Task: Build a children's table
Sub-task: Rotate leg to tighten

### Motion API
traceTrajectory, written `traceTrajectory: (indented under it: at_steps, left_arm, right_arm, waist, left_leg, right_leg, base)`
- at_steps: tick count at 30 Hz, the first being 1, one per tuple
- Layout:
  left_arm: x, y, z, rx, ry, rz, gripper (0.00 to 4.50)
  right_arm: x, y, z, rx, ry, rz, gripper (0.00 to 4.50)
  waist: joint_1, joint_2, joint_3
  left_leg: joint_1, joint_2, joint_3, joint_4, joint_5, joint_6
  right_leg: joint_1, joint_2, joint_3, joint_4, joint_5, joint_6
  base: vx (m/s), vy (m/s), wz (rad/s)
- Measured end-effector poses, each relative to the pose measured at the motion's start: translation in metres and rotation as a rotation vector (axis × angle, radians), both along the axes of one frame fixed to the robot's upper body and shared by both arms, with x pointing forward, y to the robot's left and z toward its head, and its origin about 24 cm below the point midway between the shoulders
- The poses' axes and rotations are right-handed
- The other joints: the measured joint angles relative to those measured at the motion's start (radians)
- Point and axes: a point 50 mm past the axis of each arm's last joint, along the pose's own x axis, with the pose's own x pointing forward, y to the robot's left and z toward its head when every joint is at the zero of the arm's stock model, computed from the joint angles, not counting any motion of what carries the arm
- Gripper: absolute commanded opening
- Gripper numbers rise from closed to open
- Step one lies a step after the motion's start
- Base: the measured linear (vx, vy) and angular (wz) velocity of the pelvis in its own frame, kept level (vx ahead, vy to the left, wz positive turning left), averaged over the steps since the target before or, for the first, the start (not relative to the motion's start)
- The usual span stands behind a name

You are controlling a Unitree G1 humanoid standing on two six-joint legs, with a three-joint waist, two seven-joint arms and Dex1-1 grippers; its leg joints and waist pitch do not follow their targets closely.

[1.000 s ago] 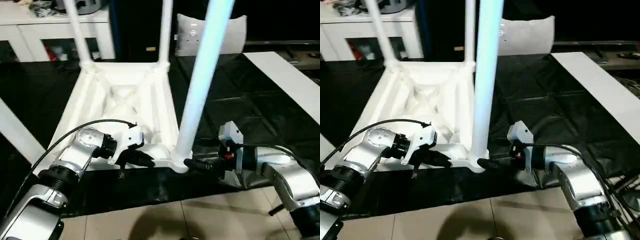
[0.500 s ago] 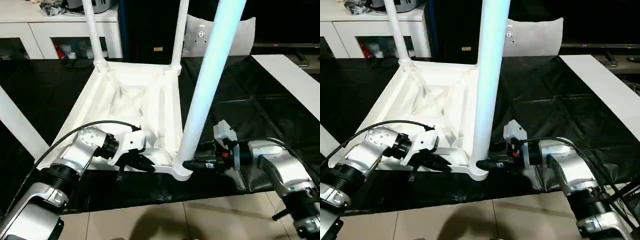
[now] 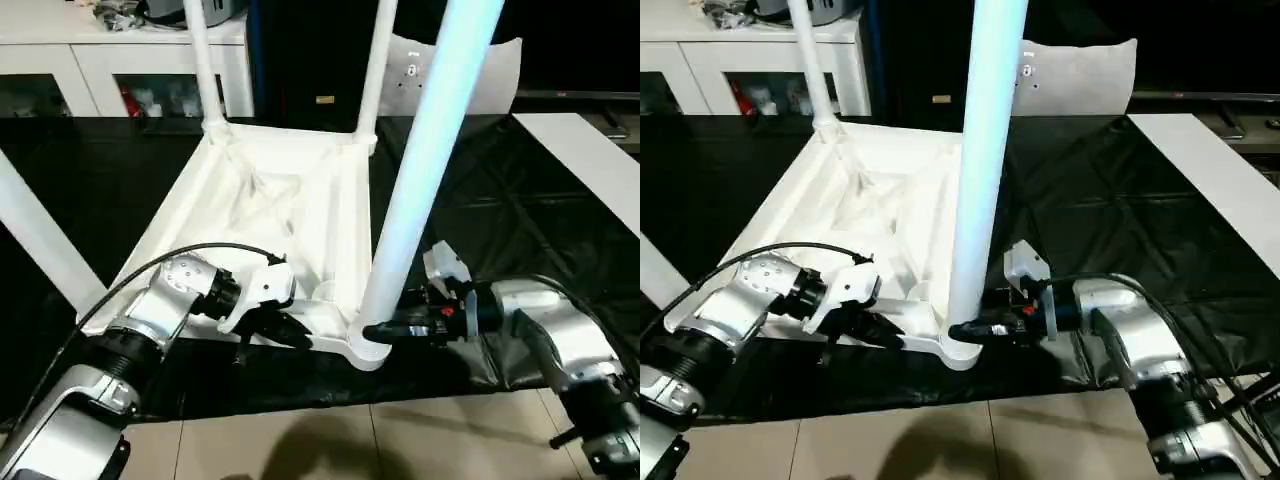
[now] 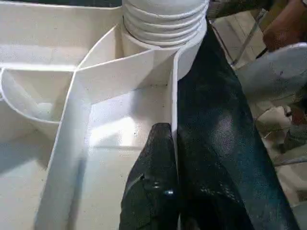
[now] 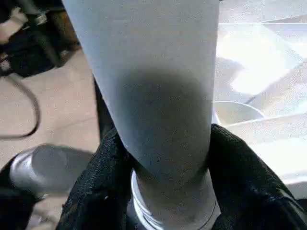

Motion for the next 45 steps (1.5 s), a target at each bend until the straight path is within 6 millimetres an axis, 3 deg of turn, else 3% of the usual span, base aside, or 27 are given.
traceTrajectory:
  at_steps: [4,7,9,10,11,12,13,14,15,16,17,18,21,23,28,34,39,44,45]
  left_arm:
    - [0.003,-0.001,-0.003,-0.004,0.022,0.122,0.00]
    - [0.009,-0.008,-0.006,-0.011,0.007,0.243,0.00]
    - [0.012,-0.017,-0.009,-0.024,0.006,0.336,0.00]
    - [0.013,-0.019,-0.009,-0.025,0.006,0.349,0.00]
    - [0.014,-0.025,-0.011,-0.031,0.008,0.405,0.00]
    - [0.018,-0.032,-0.012,-0.037,0.004,0.468,0.00]
    - [0.021,-0.038,-0.011,-0.032,-0.001,0.500,0.00]
    - [0.022,-0.045,-0.013,-0.031,-0.005,0.533,0.00]
    - [0.028,-0.052,-0.011,-0.041,-0.029,0.595,0.00]
    - [0.031,-0.058,-0.009,-0.038,-0.051,0.625,0.00]
    - [0.034,-0.063,-0.007,-0.044,-0.061,0.643,0.00]
    - [0.034,-0.070,-0.005,-0.057,-0.067,0.647,0.00]
    - [0.036,-0.076,0.000,-0.071,-0.081,0.646,0.00]
    - [0.036,-0.074,0.000,-0.071,-0.089,0.644,0.00]
    - [0.035,-0.065,0.000,-0.055,-0.132,0.596,0.00]
    - [0.026,-0.038,-0.001,-0.051,-0.171,0.436,0.00]
    - [0.017,-0.020,0.000,-0.032,-0.169,0.268,0.00]
    - [0.011,-0.010,0.002,-0.011,-0.139,0.138,0.00]
    - [0.008,-0.008,0.002,-0.013,-0.120,0.087,0.00]
  right_arm:
    - [0.001,0.006,-0.005,0.014,-0.017,-0.165,1.97]
    - [0.011,0.012,-0.009,0.011,-0.051,-0.359,1.96]
    - [0.018,0.016,-0.014,0.013,-0.059,-0.511,1.94]
    - [0.020,0.017,-0.014,0.013,-0.059,-0.531,1.94]
    - [0.024,0.019,-0.016,0.008,-0.060,-0.618,1.94]
    - [0.031,0.025,-0.017,0.016,-0.048,-0.716,1.94]
    - [0.035,0.028,-0.017,0.014,-0.044,-0.779,1.94]
    - [0.038,0.029,-0.019,0.017,-0.029,-0.850,1.94]
    - [0.050,0.035,-0.015,0.018,-0.023,-0.944,1.94]
    - [0.056,0.038,-0.012,0.015,-0.024,-1.000,1.94]
    - [0.060,0.039,-0.009,0.014,-0.037,-1.033,1.94]
    - [0.061,0.036,-0.008,0.023,-0.053,-1.062,2.29]
    - [0.061,0.034,-0.005,0.061,-0.075,-1.095,2.64]
    - [0.060,0.037,-0.005,0.086,-0.076,-1.097,2.66]
    - [0.046,0.028,-0.016,0.085,-0.112,-1.036,3.20]
    - [0.031,0.003,-0.017,0.044,-0.200,-0.861,3.62]
    - [0.019,-0.017,-0.002,0.034,-0.246,-0.594,3.62]
    - [0.009,-0.019,-0.001,0.037,-0.191,-0.365,3.62]
    - [0.006,-0.021,-0.001,0.019,-0.172,-0.292,3.46]
  waist:
    - [-0.016,0.000,0.000]
    - [-0.052,0.002,0.000]
    - [-0.079,0.006,0.000]
    - [-0.082,0.008,0.000]
    - [-0.108,0.023,0.004]
    - [-0.117,0.032,0.011]
    - [-0.116,0.028,0.015]
    - [-0.115,0.019,0.014]
    - [-0.109,-0.009,0.013]
    - [-0.106,-0.007,0.013]
    - [-0.094,-0.001,0.008]
    - [-0.083,0.003,0.006]
    - [-0.068,0.005,0.004]
    - [-0.065,0.006,0.003]
    - [-0.065,0.007,0.003]
    - [-0.061,0.008,0.004]
    - [-0.043,0.008,0.004]
    - [-0.032,0.007,0.004]
    - [-0.029,0.007,0.004]
  left_leg:
    - [0.010,-0.001,0.000,0.001,0.000,0.000]
    - [0.014,-0.001,-0.002,0.001,0.000,0.000]
    - [0.014,0.002,-0.009,0.002,0.000,0.000]
    - [0.015,0.002,-0.010,0.002,0.000,0.000]
    - [0.016,0.011,-0.022,0.001,0.000,0.000]
    - [0.014,0.019,-0.027,-0.001,0.000,0.000]
    - [0.015,0.016,-0.024,0.002,0.000,0.000]
    - [0.018,0.010,-0.009,0.002,0.000,0.000]
    - [0.034,-0.005,-0.002,0.003,0.000,-0.001]
    - [0.029,-0.016,-0.007,0.003,-0.002,-0.002]
    - [0.009,-0.019,-0.015,0.002,-0.003,-0.003]
    - [-0.006,-0.024,-0.027,-0.003,0.002,-0.001]
    - [-0.020,-0.014,-0.031,-0.003,0.020,-0.005]
    - [-0.020,-0.013,-0.030,-0.006,0.019,-0.004]
    - [-0.020,-0.012,-0.025,-0.008,0.018,-0.005]
    - [-0.019,-0.011,-0.024,-0.008,0.016,-0.007]
    - [-0.018,-0.012,-0.022,-0.007,0.016,-0.003]
    - [-0.019,-0.012,-0.020,-0.007,0.016,-0.001]
    - [-0.019,-0.012,-0.020,-0.007,0.016,0.000]
  right_leg:
    - [0.007,0.000,0.000,-0.001,0.000,0.000]
    - [0.011,-0.001,-0.009,-0.010,-0.001,0.001]
    - [0.021,-0.008,-0.035,-0.028,0.000,0.001]
    - [0.023,-0.010,-0.041,-0.032,0.000,0.001]
    - [0.044,-0.014,-0.077,-0.061,0.000,0.001]
    - [0.057,-0.013,-0.085,-0.053,-0.010,0.003]
    - [0.051,-0.015,-0.066,-0.007,-0.042,-0.004]
    - [0.055,-0.017,-0.034,0.046,-0.059,-0.016]
    - [0.039,-0.025,-0.003,0.060,-0.063,0.021]
    - [0.029,-0.026,-0.002,0.063,-0.064,0.021]
    - [0.023,-0.026,-0.005,0.064,-0.064,0.021]
    - [0.011,-0.022,-0.006,0.063,-0.064,0.021]
    - [-0.001,-0.007,-0.003,0.060,-0.051,0.004]
    - [-0.002,-0.006,-0.003,0.057,-0.050,0.002]
    - [0.000,-0.005,-0.001,0.044,-0.043,0.000]
    - [0.000,-0.004,0.000,0.031,-0.032,0.002]
    - [0.005,-0.005,0.002,0.026,-0.030,0.002]
    - [0.004,-0.007,0.002,0.027,-0.029,0.002]
    - [0.005,-0.007,0.002,0.027,-0.030,0.003]
  base:
    - [0.000,0.000,0.00]
    - [0.000,0.000,0.00]
    - [0.000,0.000,0.00]
    - [0.000,0.000,0.00]
    - [0.000,0.000,0.00]
    - [-0.097,0.050,-0.02]
    - [-0.081,0.021,0.01]
    - [0.000,0.000,0.00]
    - [0.041,-0.074,-0.04]
    - [0.041,-0.074,-0.04]
    - [0.032,-0.058,-0.24]
    - [0.082,-0.050,-0.10]
    - [0.027,-0.017,-0.03]
    - [0.000,0.000,0.00]
    - [0.000,0.000,0.00]
    - [0.000,0.000,0.00]
    - [0.000,0.000,0.00]
    - [0.000,0.000,0.00]
    - [0.000,0.000,0.00]
